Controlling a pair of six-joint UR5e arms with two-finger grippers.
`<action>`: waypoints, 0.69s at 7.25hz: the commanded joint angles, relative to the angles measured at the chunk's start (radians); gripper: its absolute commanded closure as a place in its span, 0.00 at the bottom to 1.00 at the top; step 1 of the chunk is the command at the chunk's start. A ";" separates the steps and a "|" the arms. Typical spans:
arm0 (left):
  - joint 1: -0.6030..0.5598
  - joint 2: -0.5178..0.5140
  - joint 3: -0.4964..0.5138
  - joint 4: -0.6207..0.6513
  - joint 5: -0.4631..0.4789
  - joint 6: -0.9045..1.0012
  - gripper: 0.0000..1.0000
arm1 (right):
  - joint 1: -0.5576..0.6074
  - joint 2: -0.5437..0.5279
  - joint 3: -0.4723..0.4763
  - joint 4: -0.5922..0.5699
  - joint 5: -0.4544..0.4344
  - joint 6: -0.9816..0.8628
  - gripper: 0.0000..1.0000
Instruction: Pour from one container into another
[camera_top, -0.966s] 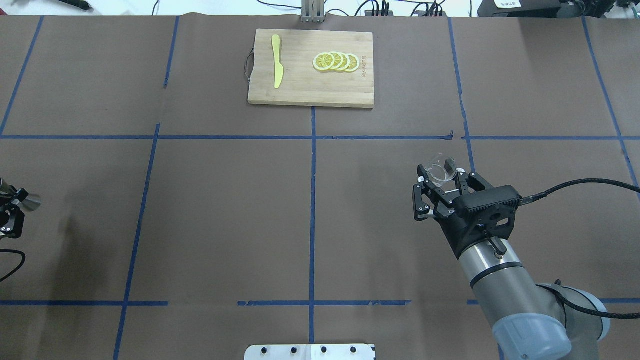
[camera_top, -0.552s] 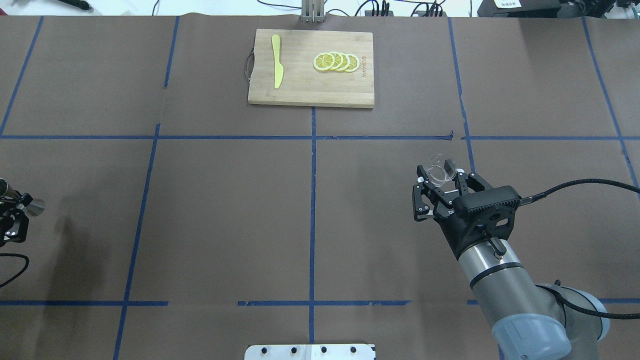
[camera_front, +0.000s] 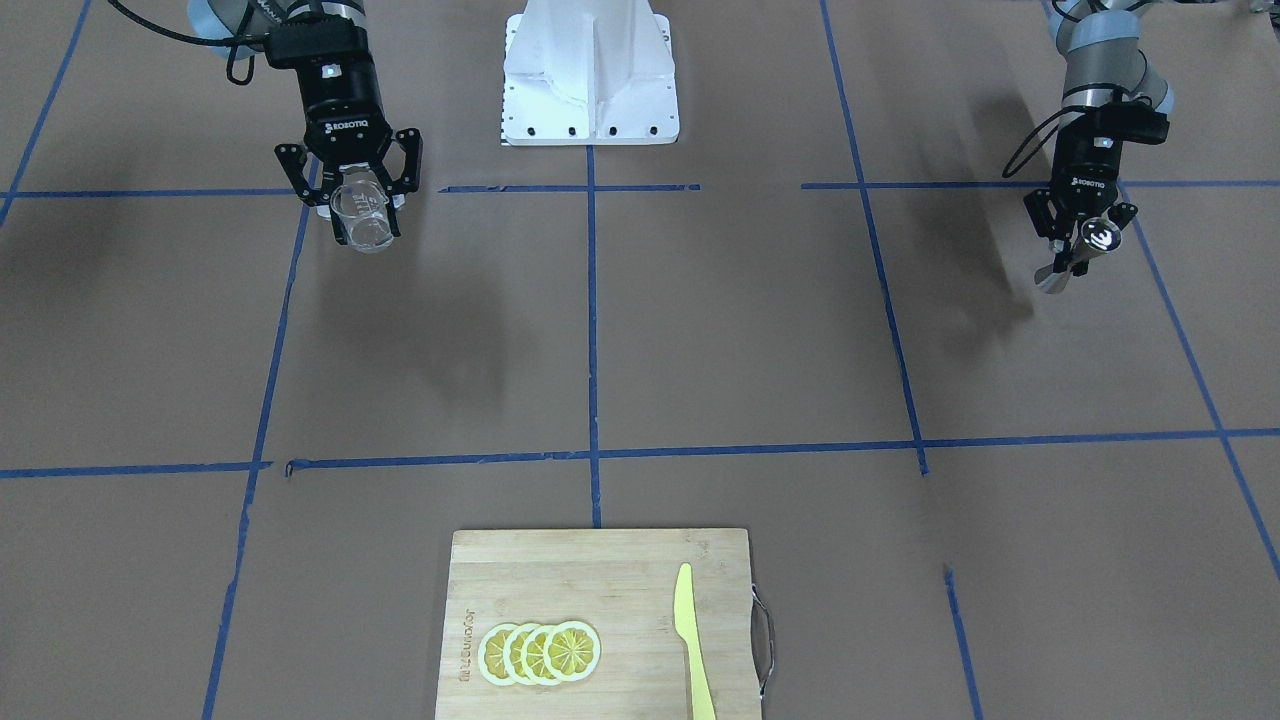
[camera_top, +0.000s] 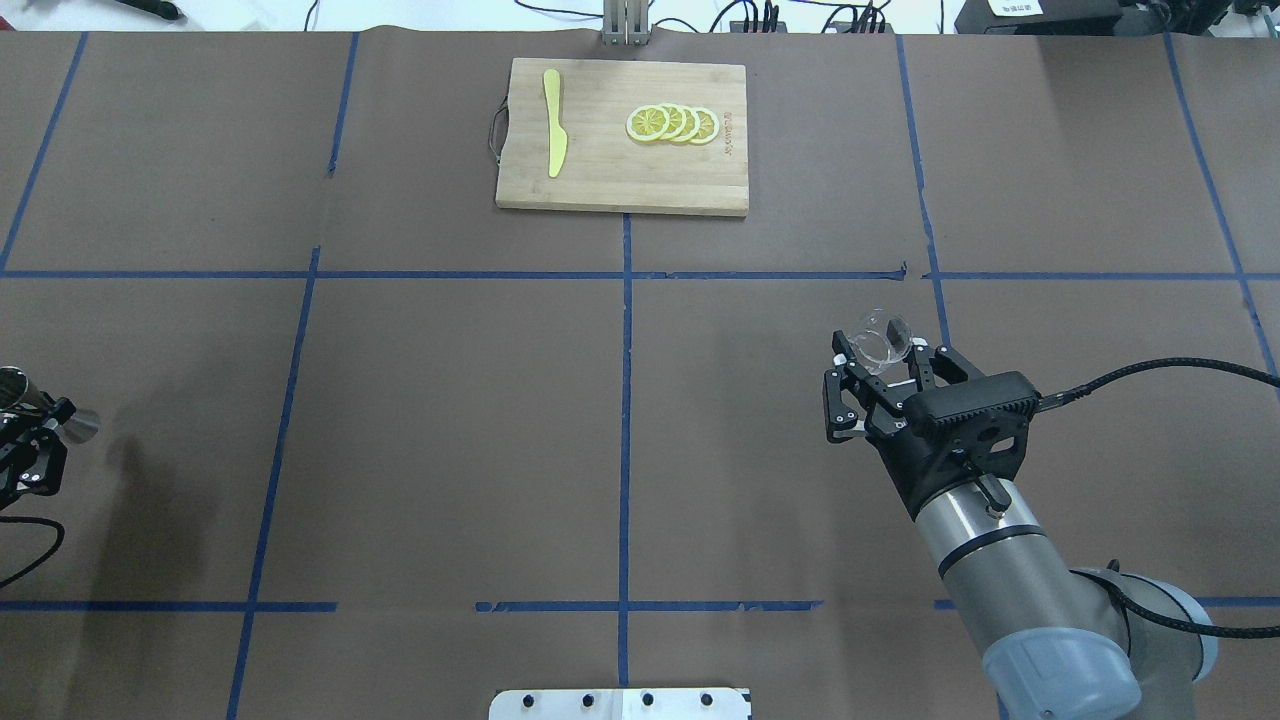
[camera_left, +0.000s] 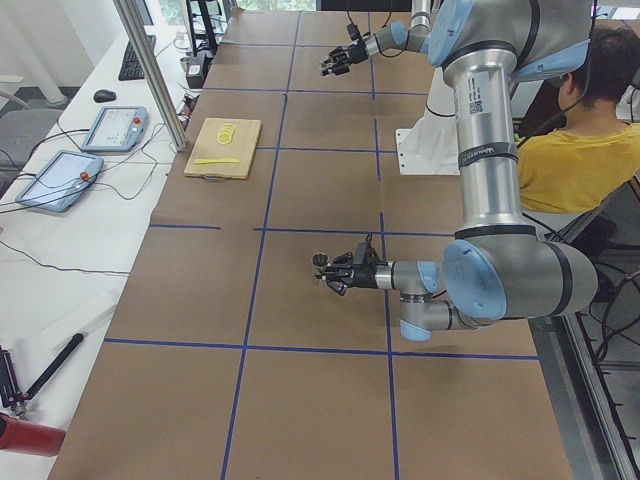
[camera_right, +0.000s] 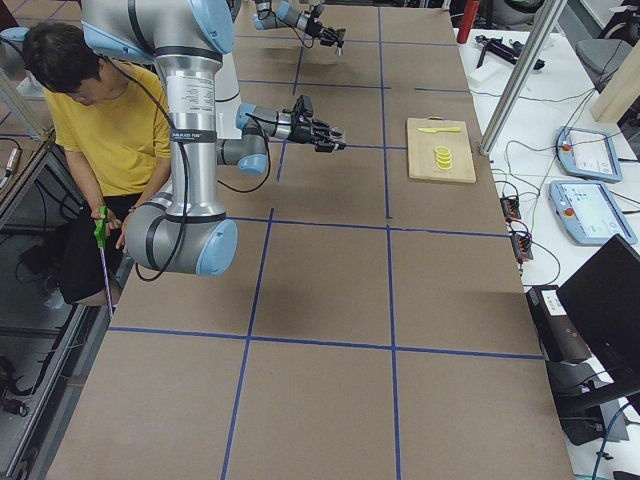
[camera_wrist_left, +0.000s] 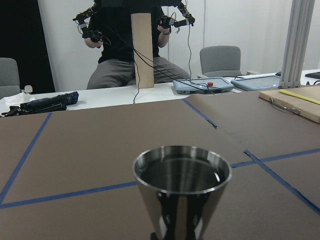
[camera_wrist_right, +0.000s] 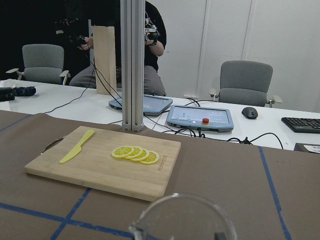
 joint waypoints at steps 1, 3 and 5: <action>0.019 0.000 0.002 -0.001 -0.020 0.001 1.00 | -0.002 0.003 0.000 0.000 0.000 0.000 1.00; 0.025 -0.003 0.004 0.005 -0.033 -0.050 1.00 | -0.002 0.003 -0.003 0.000 0.000 0.000 1.00; 0.030 -0.003 0.014 0.020 -0.033 -0.056 1.00 | -0.002 0.005 0.000 0.000 0.000 0.000 1.00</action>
